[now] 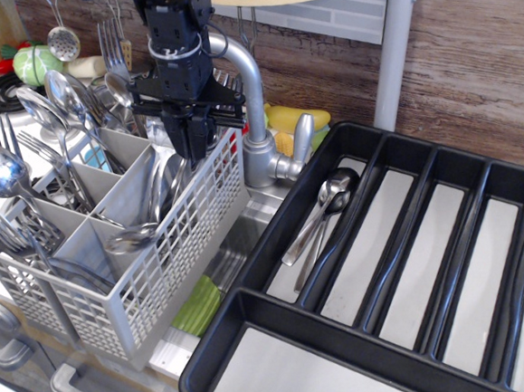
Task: Put small spoon from basket to tray
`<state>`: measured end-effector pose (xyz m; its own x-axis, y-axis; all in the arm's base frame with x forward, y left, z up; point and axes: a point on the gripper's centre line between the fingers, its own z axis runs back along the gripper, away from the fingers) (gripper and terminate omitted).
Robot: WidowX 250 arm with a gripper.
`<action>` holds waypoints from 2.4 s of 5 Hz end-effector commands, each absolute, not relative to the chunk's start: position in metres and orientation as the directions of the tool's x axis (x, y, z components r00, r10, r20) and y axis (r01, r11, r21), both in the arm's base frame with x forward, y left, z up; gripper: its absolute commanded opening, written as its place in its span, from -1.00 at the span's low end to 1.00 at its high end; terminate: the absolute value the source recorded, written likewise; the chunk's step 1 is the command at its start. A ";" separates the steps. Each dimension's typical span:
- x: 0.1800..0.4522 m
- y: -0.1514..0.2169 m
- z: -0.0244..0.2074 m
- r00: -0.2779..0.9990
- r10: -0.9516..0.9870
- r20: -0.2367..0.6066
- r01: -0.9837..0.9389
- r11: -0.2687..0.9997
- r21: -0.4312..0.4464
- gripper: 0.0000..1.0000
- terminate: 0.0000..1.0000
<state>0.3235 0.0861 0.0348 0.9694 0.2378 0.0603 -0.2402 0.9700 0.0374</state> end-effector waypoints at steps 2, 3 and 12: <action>0.326 0.068 0.123 0.932 0.326 0.155 -0.349 0.925 0.152 -1.00 -1.00; 0.335 0.049 0.147 0.915 0.375 0.145 -0.397 0.902 0.171 -1.00 -1.00; 0.379 0.006 0.059 0.768 0.637 0.066 -0.609 0.759 -0.232 -1.00 -1.00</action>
<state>0.3720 0.0038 0.0402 0.7510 0.6593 0.0373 -0.6392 0.7399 -0.2095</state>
